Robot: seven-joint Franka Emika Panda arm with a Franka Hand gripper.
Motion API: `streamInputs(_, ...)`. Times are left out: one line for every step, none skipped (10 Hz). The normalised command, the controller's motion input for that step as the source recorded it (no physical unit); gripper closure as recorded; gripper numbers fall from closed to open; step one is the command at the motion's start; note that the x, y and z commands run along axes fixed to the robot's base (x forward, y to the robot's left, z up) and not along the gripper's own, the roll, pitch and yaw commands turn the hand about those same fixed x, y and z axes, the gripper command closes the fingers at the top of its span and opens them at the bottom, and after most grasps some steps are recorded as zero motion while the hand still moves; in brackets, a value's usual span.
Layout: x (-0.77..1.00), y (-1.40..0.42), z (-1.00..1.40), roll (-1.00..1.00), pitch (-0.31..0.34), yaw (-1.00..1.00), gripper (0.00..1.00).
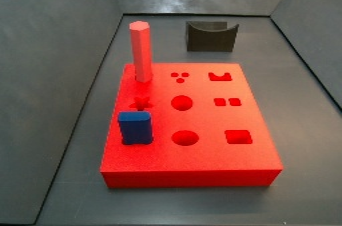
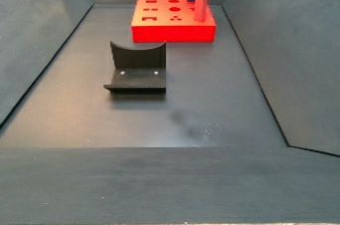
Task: Pick up the round object. Move up. Place the round object on the fixture. Regrasp the round object. Move to above the board. Insert the round object.
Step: Move to above the board, then insert the round object.
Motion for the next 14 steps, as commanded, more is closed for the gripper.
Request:
streamInputs(-0.08, -0.07, 0.02, -0.24, -0.007, -0.03, 1.00)
streamInputs(0.00, 0.00, -0.40, -0.36, 0.000, -0.14, 1.00)
streamInputs(0.00, 0.00, -0.47, -0.31, 0.004, -0.10, 1.00)
streamInputs(0.00, 0.00, -0.57, -0.27, 0.013, -0.10, 1.00)
streamInputs(0.00, 0.00, -0.65, -0.24, 0.017, -0.17, 1.00)
streamInputs(0.00, 0.00, -0.68, -0.22, 0.017, -0.15, 1.00)
streamInputs(0.02, -0.18, -0.74, -0.17, 0.010, 0.00, 1.00)
streamInputs(0.13, -0.28, -0.67, -0.19, 0.000, 0.00, 1.00)
streamInputs(0.33, -0.17, -0.55, -0.19, 0.037, 0.00, 1.00)
streamInputs(-0.10, 0.00, -0.28, -0.07, 0.000, -0.06, 1.00)
streamInputs(0.00, 0.00, 0.00, 0.00, -0.029, 0.00, 1.00)
streamInputs(-0.02, 0.00, -0.06, -0.03, 0.000, 0.00, 1.00)
streamInputs(0.77, -0.05, -0.37, -0.11, 0.027, -0.27, 1.00)
streamInputs(0.83, -0.01, -0.58, -0.08, 0.000, -0.29, 1.00)
